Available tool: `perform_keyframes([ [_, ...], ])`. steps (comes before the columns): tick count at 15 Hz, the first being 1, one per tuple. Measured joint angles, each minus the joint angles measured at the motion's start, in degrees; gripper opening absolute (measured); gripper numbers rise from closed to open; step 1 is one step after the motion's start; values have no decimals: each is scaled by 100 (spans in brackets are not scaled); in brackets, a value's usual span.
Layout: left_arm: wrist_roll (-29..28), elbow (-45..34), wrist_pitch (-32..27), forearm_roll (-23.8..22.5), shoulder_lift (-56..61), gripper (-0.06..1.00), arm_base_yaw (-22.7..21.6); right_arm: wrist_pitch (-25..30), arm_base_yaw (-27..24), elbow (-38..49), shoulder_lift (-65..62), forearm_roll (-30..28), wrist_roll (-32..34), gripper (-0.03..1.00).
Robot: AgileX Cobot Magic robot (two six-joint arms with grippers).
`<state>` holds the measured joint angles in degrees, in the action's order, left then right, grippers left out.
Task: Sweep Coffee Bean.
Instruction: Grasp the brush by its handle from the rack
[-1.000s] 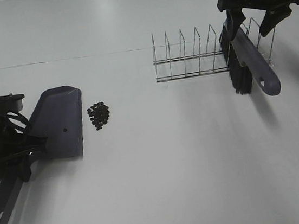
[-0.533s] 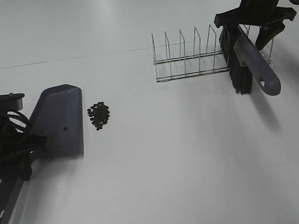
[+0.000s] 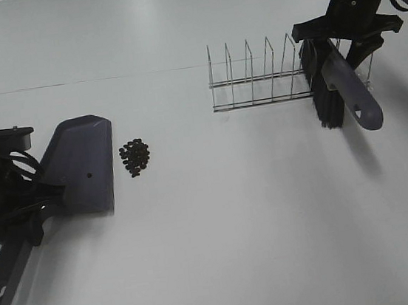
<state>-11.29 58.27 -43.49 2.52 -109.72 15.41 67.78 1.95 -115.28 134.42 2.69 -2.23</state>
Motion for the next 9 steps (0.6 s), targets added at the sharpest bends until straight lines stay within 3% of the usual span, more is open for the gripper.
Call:
perform_keyframes([
  [9, 0, 0, 143, 0, 0, 31, 0, -92, 0, 0, 0, 0, 0, 57],
])
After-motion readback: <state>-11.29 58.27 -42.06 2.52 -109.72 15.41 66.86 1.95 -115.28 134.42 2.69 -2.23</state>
